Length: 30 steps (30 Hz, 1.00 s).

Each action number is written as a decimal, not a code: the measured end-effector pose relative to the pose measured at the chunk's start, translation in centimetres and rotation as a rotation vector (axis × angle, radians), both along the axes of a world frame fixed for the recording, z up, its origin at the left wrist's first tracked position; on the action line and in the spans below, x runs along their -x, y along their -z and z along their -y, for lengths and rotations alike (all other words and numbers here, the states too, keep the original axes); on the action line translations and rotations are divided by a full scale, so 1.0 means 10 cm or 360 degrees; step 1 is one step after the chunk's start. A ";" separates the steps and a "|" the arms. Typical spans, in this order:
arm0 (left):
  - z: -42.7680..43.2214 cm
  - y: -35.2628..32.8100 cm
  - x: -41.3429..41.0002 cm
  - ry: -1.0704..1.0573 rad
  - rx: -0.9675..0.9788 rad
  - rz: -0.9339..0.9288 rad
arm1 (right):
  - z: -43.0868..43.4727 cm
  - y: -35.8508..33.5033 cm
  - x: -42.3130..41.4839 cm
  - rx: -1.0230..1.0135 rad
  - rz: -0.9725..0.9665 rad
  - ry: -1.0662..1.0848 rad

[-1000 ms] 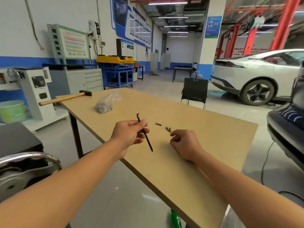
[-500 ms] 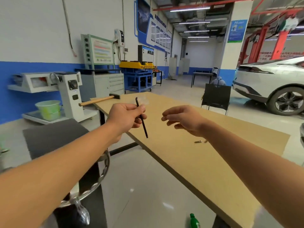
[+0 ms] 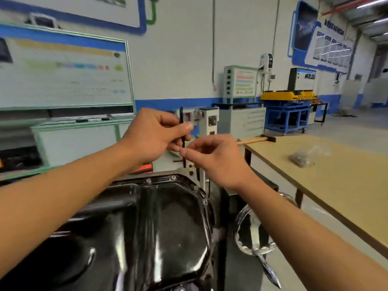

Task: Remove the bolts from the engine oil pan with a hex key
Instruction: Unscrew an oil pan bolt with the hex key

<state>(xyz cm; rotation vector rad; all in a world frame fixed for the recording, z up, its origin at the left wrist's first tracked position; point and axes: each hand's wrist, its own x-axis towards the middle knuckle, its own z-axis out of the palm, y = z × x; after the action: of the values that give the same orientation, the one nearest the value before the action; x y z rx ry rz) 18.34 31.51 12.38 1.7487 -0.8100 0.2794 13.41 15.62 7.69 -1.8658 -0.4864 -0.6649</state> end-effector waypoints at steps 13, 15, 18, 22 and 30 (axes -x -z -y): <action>-0.81 0.12 -0.18 0.0147 -0.0243 0.0102 | -0.52 0.31 -0.72 0.0281 0.0080 -0.0468; -0.82 0.12 -0.20 0.0165 -0.0215 0.0120 | -0.51 0.31 -0.75 0.0352 0.0076 -0.0490; -0.82 0.17 -0.22 0.0197 -0.0187 -0.0046 | -0.50 0.32 -0.78 0.0487 0.0065 -0.0502; -0.85 0.23 -0.28 0.0200 -0.0237 -0.0192 | -0.51 0.39 -0.78 0.0557 0.0012 -0.0522; -0.91 0.21 -0.29 0.0155 -0.0469 -0.0035 | -0.47 0.42 -0.82 0.0588 0.0096 -0.0455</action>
<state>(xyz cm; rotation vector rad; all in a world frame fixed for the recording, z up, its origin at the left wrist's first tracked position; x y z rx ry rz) 21.25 40.60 10.30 1.9744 -0.9544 0.0769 21.64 20.37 3.54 -2.0661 -0.9474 -0.4601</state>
